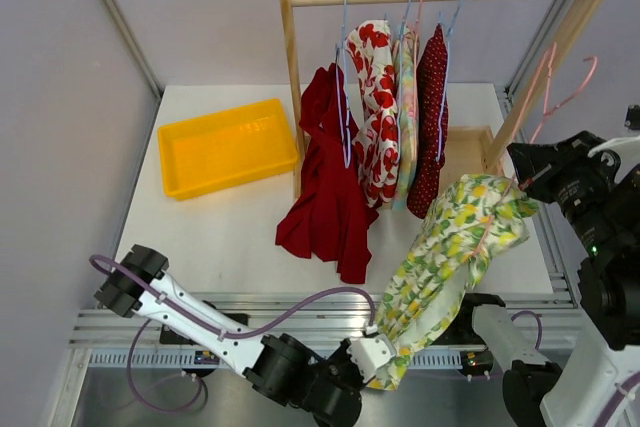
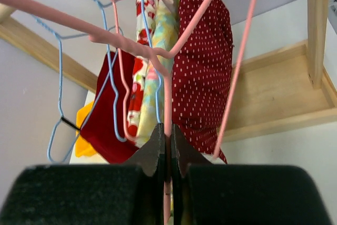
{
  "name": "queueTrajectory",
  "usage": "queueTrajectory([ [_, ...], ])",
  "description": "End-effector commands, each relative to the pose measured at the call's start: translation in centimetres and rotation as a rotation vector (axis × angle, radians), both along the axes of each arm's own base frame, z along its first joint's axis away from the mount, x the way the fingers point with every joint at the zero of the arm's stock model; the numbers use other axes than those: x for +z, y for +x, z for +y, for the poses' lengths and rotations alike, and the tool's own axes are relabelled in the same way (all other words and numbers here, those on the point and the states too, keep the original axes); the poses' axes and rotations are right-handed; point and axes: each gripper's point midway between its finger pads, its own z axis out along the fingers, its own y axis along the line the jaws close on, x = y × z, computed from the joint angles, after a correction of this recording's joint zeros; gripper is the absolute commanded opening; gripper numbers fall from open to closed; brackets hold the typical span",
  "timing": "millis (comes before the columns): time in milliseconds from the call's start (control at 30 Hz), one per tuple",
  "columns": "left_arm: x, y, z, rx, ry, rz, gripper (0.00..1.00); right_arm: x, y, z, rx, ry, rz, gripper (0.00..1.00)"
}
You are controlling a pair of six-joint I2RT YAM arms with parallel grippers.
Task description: Remove the skirt from the hanger
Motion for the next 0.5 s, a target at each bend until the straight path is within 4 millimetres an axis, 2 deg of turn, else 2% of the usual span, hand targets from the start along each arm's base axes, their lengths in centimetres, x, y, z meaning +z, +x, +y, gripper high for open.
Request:
queueTrajectory([
  [0,-5.0,0.7,8.3,0.096,0.277,-0.016,0.00,6.3,5.7,-2.1,-0.094,-0.041,-0.230,0.00],
  [33,-5.7,1.3,9.0,0.125,0.274,-0.008,0.00,6.3,6.5,-2.2,-0.097,-0.044,-0.227,0.00],
  [100,-5.1,2.6,9.9,0.175,0.230,0.002,0.00,6.7,8.3,-2.4,-0.100,-0.049,-0.228,0.00],
  [167,-5.7,4.4,11.5,0.237,0.224,0.002,0.00,7.5,9.3,-2.6,-0.107,-0.058,-0.244,0.00],
  [200,-5.0,5.2,12.4,0.258,0.210,0.006,0.00,7.3,10.6,-2.7,-0.105,-0.061,-0.230,0.00],
  [267,-4.3,6.3,13.2,0.301,0.189,-0.001,0.00,8.0,11.6,-2.8,-0.105,-0.060,-0.243,0.00],
  [300,-3.7,7.0,14.1,0.313,0.185,-0.003,0.00,7.7,12.8,-2.8,-0.102,-0.056,-0.231,0.00],
  [467,-4.2,8.4,16.0,0.357,0.218,-0.012,0.00,7.3,16.9,-2.9,-0.092,-0.047,-0.209,0.00],
])
